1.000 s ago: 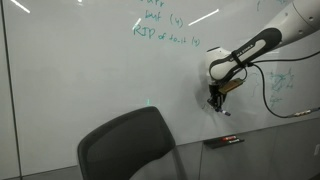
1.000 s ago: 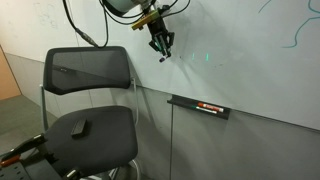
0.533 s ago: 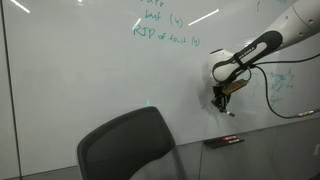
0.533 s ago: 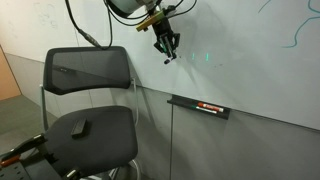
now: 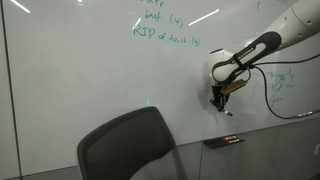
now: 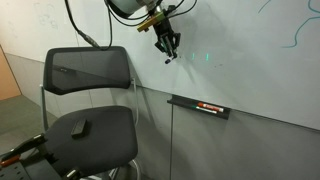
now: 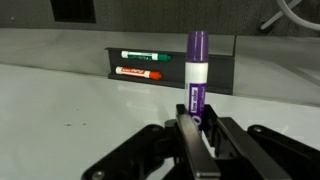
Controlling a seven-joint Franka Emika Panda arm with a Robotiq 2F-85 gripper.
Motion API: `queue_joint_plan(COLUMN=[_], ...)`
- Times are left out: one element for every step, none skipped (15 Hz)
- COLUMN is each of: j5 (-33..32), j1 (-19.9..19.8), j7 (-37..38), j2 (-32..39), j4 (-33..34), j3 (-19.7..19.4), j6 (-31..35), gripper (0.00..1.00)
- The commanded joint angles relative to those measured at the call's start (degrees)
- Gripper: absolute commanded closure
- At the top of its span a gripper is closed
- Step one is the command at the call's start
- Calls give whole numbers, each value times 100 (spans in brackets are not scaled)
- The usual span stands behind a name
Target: Use the marker on the chair to write on the board
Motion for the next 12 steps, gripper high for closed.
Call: queue_joint_plan(j5=[-11,-6,-4,-33,-41,-56,-72,-64,-59,-57,-73,-86], j1=[-30,-24,-17,-1,7,15,21,8,-4,-16,-21,-32], j7=[98,109,117,123,135,151,174,175,186,202,228,246], j2=[281,349,402,451,473,481,482,489,499,506,513,521], j4=[382,451,502,550,558,564,556,543,532,520,512,517], j3=[8,4,1,-12,-21,-33,-51,-58,-69,-86,-114,-147], j6=[125,133,140,143,126,117,96,94,98,100,97,96], gripper=[92,92,92,92,92,92,92,92,92,92,92,92])
